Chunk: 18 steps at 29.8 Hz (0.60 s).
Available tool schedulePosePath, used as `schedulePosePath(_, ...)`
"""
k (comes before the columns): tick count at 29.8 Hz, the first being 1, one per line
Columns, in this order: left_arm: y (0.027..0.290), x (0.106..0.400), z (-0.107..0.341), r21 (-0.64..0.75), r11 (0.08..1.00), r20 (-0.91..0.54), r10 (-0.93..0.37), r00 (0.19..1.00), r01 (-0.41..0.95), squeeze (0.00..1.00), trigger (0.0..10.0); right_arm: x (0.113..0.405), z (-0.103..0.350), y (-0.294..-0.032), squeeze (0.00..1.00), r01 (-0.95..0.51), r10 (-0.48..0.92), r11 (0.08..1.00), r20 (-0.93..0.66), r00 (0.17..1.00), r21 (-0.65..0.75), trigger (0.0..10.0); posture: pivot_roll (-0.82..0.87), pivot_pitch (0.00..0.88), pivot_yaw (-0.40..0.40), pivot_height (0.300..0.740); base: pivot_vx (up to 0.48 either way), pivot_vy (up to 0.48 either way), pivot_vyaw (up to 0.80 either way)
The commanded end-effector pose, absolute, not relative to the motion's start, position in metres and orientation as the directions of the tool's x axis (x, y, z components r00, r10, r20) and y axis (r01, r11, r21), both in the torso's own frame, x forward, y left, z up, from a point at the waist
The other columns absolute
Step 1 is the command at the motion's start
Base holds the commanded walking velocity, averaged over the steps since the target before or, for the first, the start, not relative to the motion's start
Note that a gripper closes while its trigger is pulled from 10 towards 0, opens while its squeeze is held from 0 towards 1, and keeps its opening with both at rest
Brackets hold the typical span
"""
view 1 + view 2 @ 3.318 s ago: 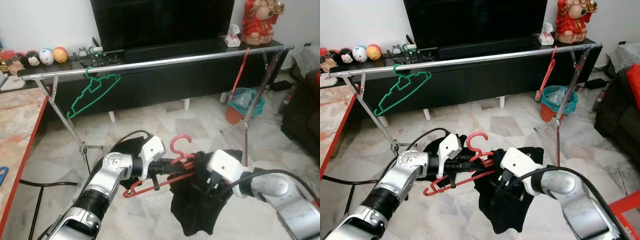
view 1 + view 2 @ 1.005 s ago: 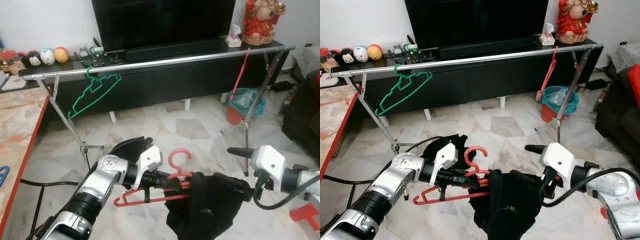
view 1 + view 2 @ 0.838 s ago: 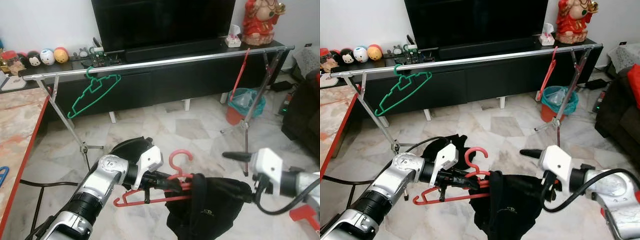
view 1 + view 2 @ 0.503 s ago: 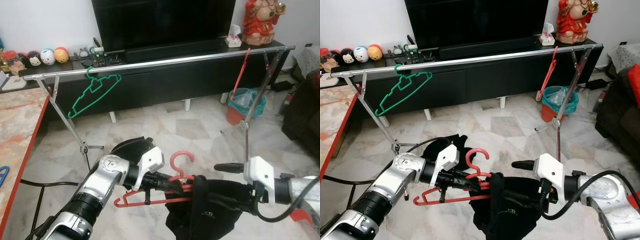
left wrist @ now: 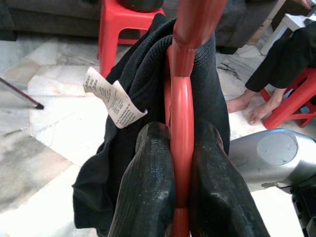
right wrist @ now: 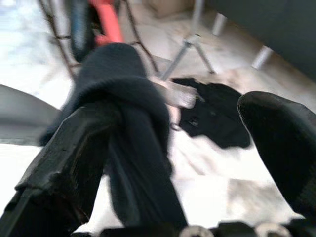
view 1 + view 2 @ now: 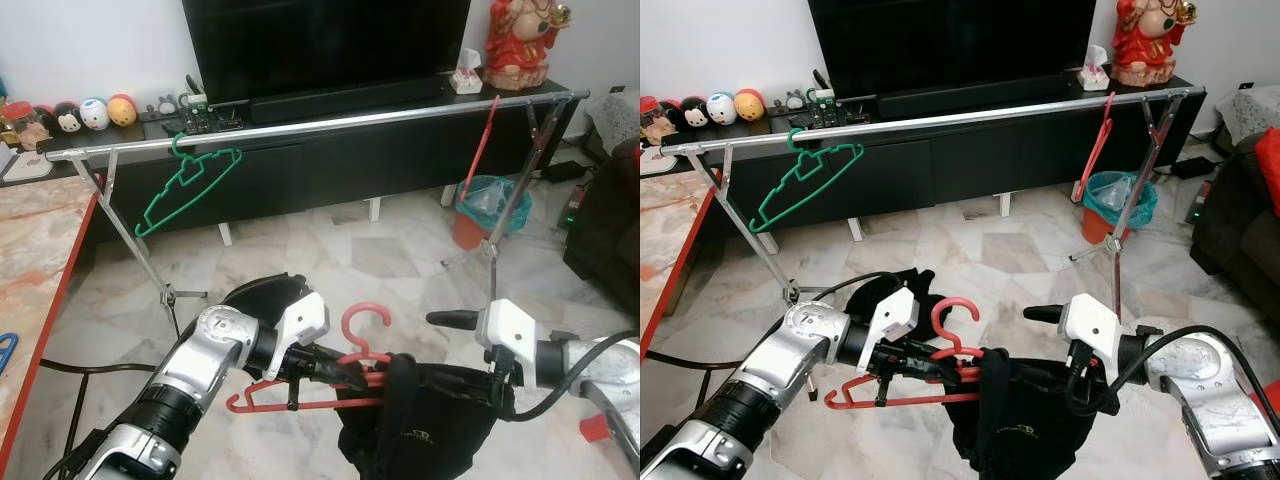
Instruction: Hang hanger
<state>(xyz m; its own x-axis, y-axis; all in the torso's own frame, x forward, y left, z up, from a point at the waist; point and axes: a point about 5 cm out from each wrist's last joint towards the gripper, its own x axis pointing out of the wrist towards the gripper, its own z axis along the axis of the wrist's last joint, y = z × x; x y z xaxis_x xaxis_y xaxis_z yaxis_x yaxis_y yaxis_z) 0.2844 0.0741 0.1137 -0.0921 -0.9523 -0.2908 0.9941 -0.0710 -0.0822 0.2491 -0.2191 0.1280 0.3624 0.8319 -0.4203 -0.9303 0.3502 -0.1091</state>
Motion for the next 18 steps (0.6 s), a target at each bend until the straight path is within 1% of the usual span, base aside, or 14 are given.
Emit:
schedulePosePath(1, 0.069, 0.281, 0.121, -0.068, -0.115, -0.262, -0.956, -0.129, 0.991, 0.00, 10.0, 0.248, 0.135, -0.208, 0.00, -0.951, 0.870, 0.292, -0.385, 0.308, -0.100, 10.0, -0.10, 0.000, 0.057, 0.740, 0.000, 0.000, 0.00)
schedulePosePath(2, 0.069, 0.281, 0.121, -0.069, -0.115, -0.263, -0.956, -0.130, 0.991, 0.00, 10.0, 0.245, 0.136, -0.205, 0.00, -0.960, 0.886, 0.268, -0.373, 0.276, -0.076, 10.0, -0.10, 0.000, 0.057, 0.740, 0.000, 0.000, 0.00)
schedulePosePath(3, 0.069, 0.281, 0.121, -0.069, -0.115, -0.263, -0.956, -0.130, 0.991, 0.00, 10.0, 0.245, 0.136, -0.205, 0.00, -0.960, 0.886, 0.268, -0.373, 0.276, -0.076, 10.0, -0.10, 0.000, 0.057, 0.740, 0.000, 0.000, 0.00)
schedulePosePath(4, 0.069, 0.280, 0.121, -0.072, -0.115, -0.264, -0.956, -0.130, 0.991, 0.00, 10.0, 0.242, 0.138, -0.203, 0.00, -0.969, 0.898, 0.240, -0.365, 0.244, -0.057, 10.0, -0.10, 0.000, 0.057, 0.740, 0.000, 0.000, 0.00)
schedulePosePath(7, 0.069, 0.280, 0.120, -0.075, -0.118, -0.265, -0.955, -0.134, 0.990, 0.00, 10.0, 0.240, 0.140, -0.202, 0.00, -0.976, 0.910, 0.215, -0.354, 0.215, -0.042, 10.0, -0.10, 0.000, 0.056, 0.740, 0.000, 0.000, 0.00)
schedulePosePath(18, 0.066, 0.278, 0.122, -0.074, -0.131, -0.263, -0.954, -0.146, 0.989, 0.00, 10.0, 0.238, 0.124, -0.196, 0.00, -0.983, 0.897, 0.182, -0.409, 0.169, -0.006, 10.0, -0.09, 0.000, 0.055, 0.740, 0.000, 0.000, 0.00)
